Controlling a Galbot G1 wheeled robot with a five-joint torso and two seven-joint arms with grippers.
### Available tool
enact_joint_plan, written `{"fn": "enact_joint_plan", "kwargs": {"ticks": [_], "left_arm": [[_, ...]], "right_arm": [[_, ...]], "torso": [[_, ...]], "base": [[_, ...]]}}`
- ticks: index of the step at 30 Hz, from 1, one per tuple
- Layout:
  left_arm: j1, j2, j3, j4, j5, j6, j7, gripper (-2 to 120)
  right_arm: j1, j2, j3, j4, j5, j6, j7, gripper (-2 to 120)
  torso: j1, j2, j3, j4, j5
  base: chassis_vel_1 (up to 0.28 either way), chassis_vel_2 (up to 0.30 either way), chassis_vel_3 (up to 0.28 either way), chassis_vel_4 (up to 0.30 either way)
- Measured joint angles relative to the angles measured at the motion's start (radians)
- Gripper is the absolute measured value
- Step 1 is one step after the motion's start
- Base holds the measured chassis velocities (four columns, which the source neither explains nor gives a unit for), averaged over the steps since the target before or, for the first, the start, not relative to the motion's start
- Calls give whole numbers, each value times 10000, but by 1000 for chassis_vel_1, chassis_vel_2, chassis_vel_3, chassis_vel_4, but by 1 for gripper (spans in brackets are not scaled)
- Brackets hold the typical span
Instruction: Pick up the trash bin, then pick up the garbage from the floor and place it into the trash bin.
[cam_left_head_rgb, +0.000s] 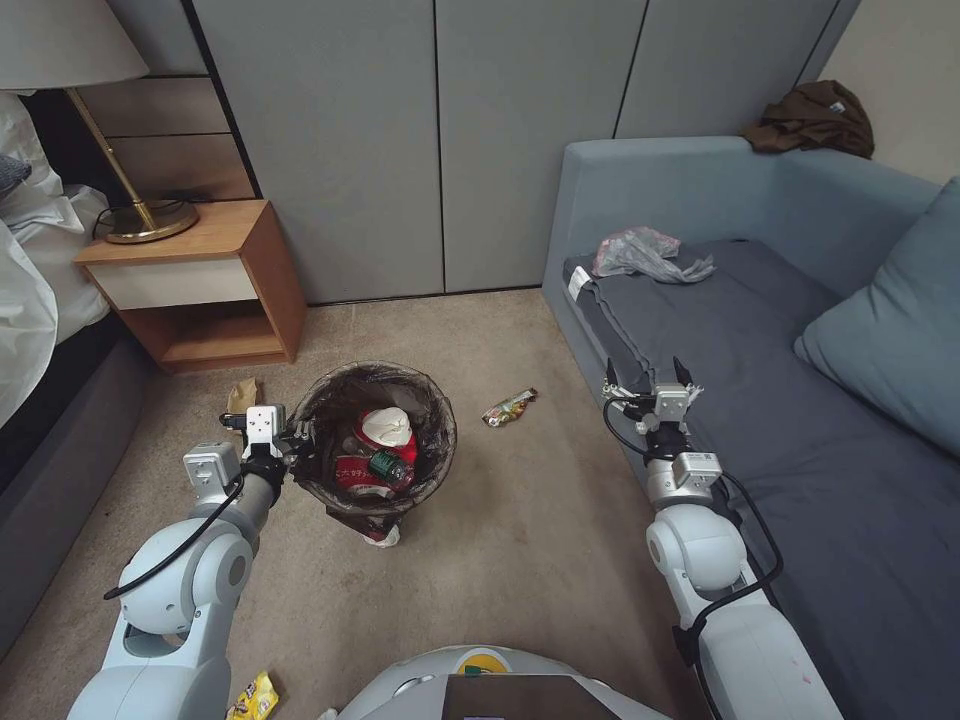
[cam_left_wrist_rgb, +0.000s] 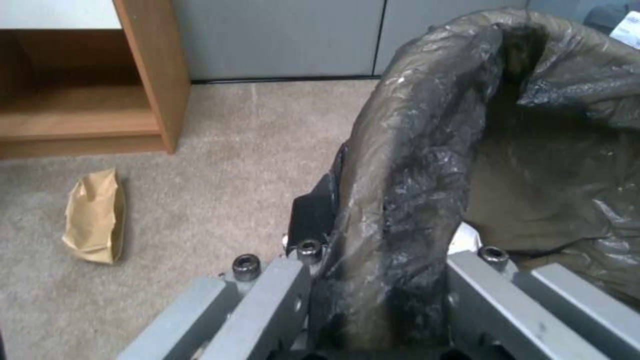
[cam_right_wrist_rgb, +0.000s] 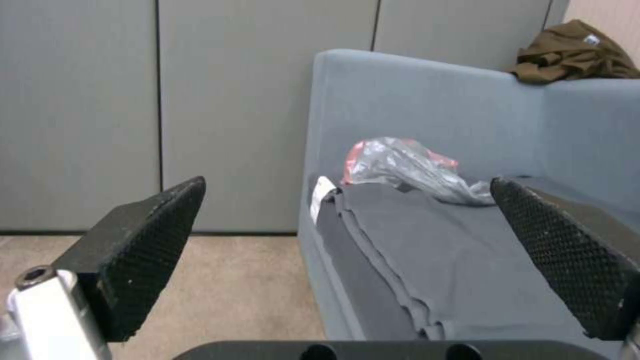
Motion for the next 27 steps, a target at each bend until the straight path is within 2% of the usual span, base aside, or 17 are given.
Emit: {"fn": "enact_joint_plan", "kwargs": {"ticks": [27], "left_arm": [[11,-33,-67,20,25,-3,9,5]], "right_arm": [[189,-74,-143,-211,74,-105,-30,100]], "torso": [[0,0,0,-1,1]], "base": [[-105,108,98,-106]]}}
